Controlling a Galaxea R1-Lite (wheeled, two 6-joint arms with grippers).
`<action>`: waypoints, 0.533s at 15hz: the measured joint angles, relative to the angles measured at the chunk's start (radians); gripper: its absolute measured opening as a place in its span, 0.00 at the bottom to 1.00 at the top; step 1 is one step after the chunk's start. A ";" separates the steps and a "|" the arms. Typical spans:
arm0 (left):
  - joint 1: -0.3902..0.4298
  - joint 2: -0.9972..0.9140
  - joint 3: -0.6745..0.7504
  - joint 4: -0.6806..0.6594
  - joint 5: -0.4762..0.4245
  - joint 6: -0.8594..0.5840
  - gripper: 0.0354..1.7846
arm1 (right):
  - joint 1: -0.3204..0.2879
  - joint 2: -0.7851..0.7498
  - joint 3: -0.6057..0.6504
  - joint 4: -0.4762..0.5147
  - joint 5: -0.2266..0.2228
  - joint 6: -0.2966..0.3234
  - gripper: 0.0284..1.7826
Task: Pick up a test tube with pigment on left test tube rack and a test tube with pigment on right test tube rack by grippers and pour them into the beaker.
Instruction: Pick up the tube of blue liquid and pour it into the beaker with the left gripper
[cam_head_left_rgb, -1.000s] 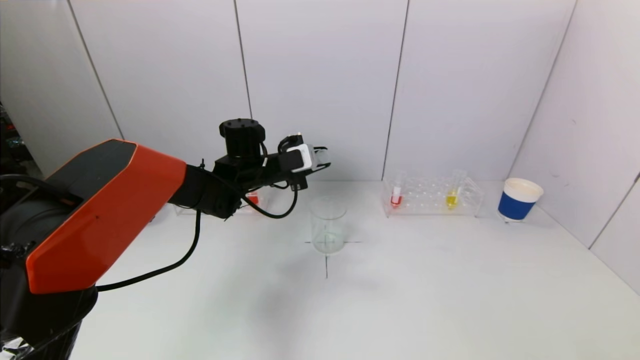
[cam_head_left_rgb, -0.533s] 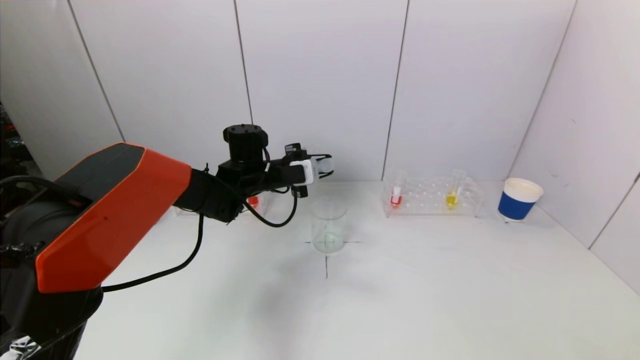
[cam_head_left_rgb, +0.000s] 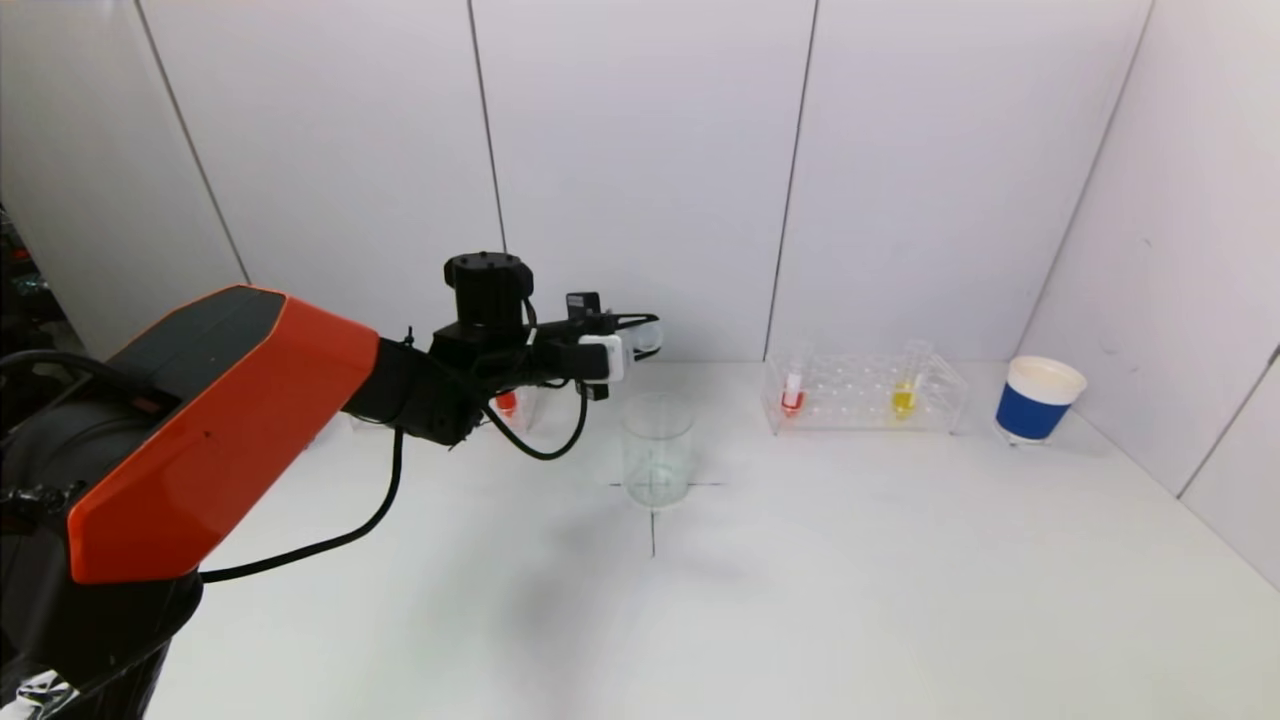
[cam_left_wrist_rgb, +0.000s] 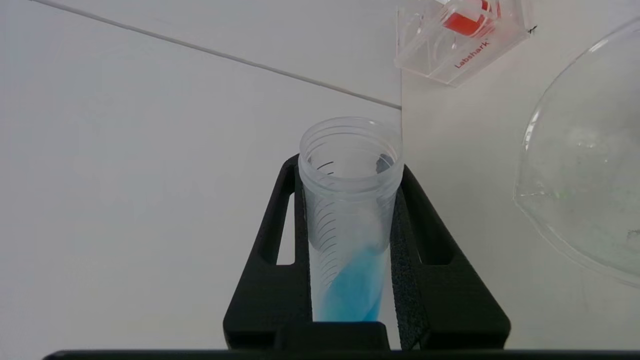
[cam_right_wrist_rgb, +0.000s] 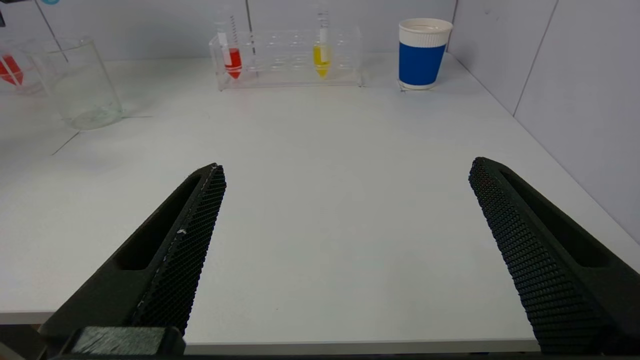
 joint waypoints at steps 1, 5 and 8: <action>0.003 -0.006 -0.002 0.032 0.009 0.026 0.24 | 0.000 0.000 0.000 0.000 0.000 0.000 0.99; 0.005 -0.018 -0.043 0.106 0.037 0.065 0.24 | 0.000 0.000 0.000 0.000 0.000 0.000 0.99; 0.006 -0.021 -0.064 0.129 0.039 0.120 0.24 | 0.000 0.000 0.000 0.000 0.000 0.000 0.99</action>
